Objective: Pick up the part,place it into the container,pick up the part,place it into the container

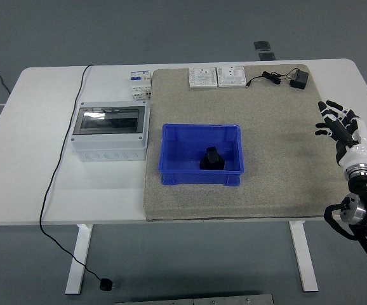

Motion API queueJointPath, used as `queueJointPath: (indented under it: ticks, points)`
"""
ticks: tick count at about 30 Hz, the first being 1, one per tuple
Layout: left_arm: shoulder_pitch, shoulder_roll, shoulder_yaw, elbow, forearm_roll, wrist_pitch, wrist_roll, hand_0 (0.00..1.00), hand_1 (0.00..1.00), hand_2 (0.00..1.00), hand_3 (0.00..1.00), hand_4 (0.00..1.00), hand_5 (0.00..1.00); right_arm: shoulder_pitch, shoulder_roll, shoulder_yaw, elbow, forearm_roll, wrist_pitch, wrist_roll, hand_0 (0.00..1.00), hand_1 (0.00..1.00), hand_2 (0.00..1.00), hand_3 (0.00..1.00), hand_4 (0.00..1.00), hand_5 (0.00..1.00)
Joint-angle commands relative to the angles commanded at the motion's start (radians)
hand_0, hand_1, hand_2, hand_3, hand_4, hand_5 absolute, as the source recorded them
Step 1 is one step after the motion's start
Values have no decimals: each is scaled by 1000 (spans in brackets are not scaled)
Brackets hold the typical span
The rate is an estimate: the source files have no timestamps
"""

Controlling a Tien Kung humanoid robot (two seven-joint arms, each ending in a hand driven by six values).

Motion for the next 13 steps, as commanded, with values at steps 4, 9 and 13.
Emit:
queueJointPath:
  ticks: [4, 9, 13]
  points:
    - [-3, 3, -5, 0, 13, -1, 0, 718, 604, 704, 583, 614, 472, -8, -4, 22, 11, -46, -8, -7, 320, 346, 628, 607, 806, 298]
    - [-5, 9, -25, 0, 58, 5, 3, 717, 604, 703, 583, 614, 472, -15, -6, 39, 40, -158, -21, -32, 331, 347, 628, 607, 806, 299]
    - [-5, 14, -34, 0, 73, 8, 6, 716, 599, 694, 582, 615, 472, -15, -4, 36, 60, -262, -21, -52, 347, 354, 627, 607, 807, 301]
